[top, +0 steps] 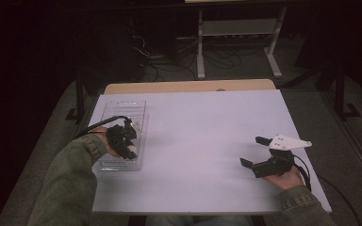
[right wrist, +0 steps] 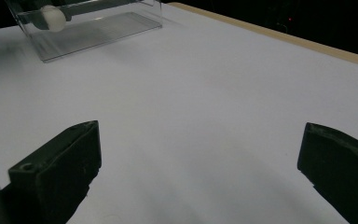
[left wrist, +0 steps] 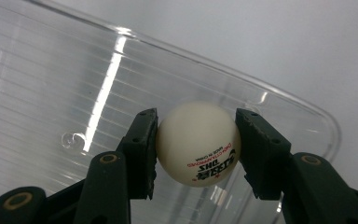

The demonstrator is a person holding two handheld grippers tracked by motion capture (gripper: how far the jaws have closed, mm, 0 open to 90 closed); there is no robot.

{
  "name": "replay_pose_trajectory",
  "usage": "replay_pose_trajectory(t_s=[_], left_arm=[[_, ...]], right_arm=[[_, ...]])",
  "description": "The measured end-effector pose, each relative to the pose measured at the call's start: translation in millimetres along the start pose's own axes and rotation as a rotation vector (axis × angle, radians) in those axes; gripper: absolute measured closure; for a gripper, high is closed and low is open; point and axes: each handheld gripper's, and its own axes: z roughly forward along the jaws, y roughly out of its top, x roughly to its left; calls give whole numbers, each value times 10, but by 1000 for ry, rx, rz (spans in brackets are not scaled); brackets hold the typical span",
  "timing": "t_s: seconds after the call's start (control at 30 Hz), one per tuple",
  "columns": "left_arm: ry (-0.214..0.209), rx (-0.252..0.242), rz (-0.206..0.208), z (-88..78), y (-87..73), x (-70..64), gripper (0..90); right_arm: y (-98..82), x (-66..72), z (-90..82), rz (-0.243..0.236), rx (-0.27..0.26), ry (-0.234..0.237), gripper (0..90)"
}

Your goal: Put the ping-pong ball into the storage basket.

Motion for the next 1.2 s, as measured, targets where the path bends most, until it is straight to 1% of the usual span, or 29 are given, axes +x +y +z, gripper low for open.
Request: replay_pose_trajectory(t_s=[0.23,0.3,0.43,0.6,0.73,0.9,0.93,1.0,1.03,1.2], left_arm=[[-4,3,-14,76,-52,12,504],[2,3,-21,90,-62,15,504],[0,-3,-27,92,-67,23,504],[-1,2,-33,98,-66,29,503],[1,1,-28,90,-64,29,503],[-3,-4,-42,77,-78,47,500],[-1,-2,-45,74,-80,53,486],[-11,-1,-55,75,-80,61,453],[-12,1,-54,75,-78,60,436],[-6,-2,-63,43,-60,65,383]], right_arm=[[-1,1,1,0,1,0,0],[0,8,0,1,1,1,0],[0,2,-2,1,0,-1,0],[0,6,-1,2,-1,1,0],[0,3,-4,1,-1,0,0],[-1,2,-1,2,-1,0,0],[-1,2,-2,2,-1,0,0],[-2,1,-1,5,-2,2,0],[-2,1,-1,5,-1,2,0],[-3,0,0,7,-1,3,0]])
